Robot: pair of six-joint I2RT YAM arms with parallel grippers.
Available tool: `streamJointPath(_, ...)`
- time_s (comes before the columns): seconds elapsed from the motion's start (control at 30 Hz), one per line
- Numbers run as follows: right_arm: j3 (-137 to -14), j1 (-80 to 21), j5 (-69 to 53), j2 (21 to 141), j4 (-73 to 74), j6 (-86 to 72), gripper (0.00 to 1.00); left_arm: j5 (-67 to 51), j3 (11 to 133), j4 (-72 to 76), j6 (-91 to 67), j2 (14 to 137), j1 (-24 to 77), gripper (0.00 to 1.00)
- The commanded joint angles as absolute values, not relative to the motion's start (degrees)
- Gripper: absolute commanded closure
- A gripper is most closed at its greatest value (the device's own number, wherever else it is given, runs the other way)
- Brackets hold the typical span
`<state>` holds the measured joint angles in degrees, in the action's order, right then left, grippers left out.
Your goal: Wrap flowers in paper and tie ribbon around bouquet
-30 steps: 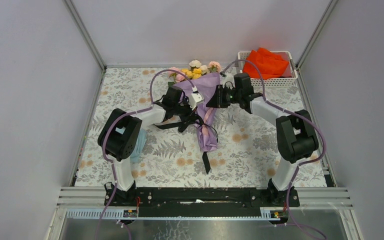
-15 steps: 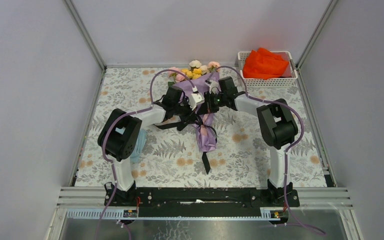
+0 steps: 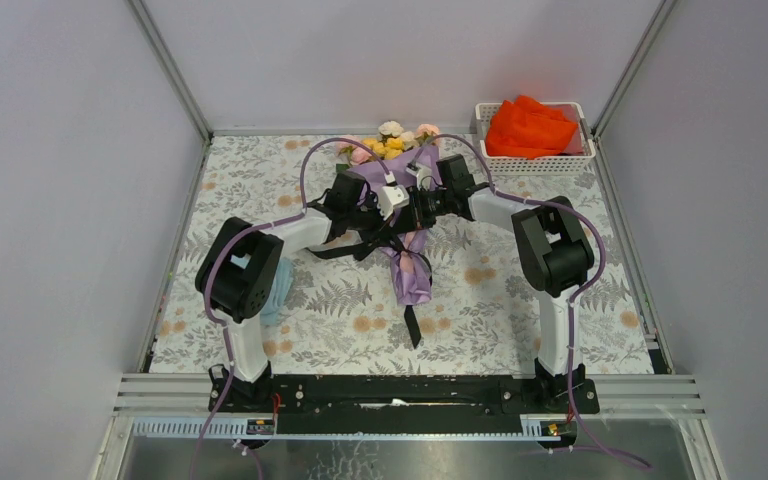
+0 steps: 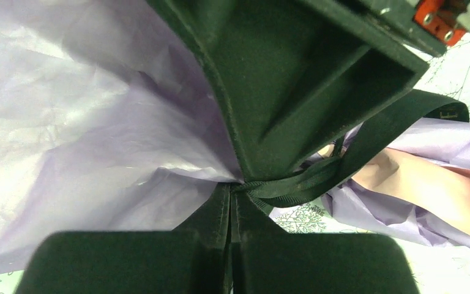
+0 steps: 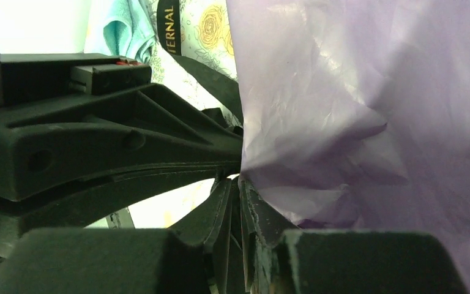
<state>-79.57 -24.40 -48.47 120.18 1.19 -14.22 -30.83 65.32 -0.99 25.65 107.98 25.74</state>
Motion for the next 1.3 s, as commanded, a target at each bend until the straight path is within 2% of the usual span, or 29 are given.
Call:
streamJointPath(0.0, -77.75, -25.07, -51.78, 116.93, 0.60, -13.28, 0.82, -32.74, 67.58, -1.96, 26.24, 104.84, 25.92, 1.00)
streamJointPath(0.3, -76.44, -25.75, -49.37, 114.04, 1.30, -11.81, 0.81, -35.19, 67.69, -2.95, 25.21, 103.88, 25.92, 1.00)
streamJointPath(0.47, -75.44, -25.75, -47.74, 112.47, 0.59, -12.16, 0.71, -34.94, 67.41, -2.88, 25.79, 104.56, 25.93, 1.00)
streamJointPath(0.8, -76.26, -28.04, -43.16, 114.66, -1.17, -12.67, 0.68, -34.88, 68.41, -1.58, 22.92, 105.57, 25.72, 1.00)
streamJointPath(0.97, -75.43, -28.12, -39.92, 114.57, -1.34, -12.94, 0.62, -35.72, 68.31, -1.84, 22.51, 105.75, 25.75, 1.00)
streamJointPath(1.13, -74.89, -28.21, -41.06, 114.19, -2.39, -13.95, 0.59, -35.77, 67.86, -1.93, 22.59, 105.93, 25.75, 1.00)
streamJointPath(1.27, -74.54, -28.17, -46.96, 113.53, -4.97, -15.37, 0.58, -35.28, 67.30, -1.70, 22.98, 105.95, 25.75, 1.00)
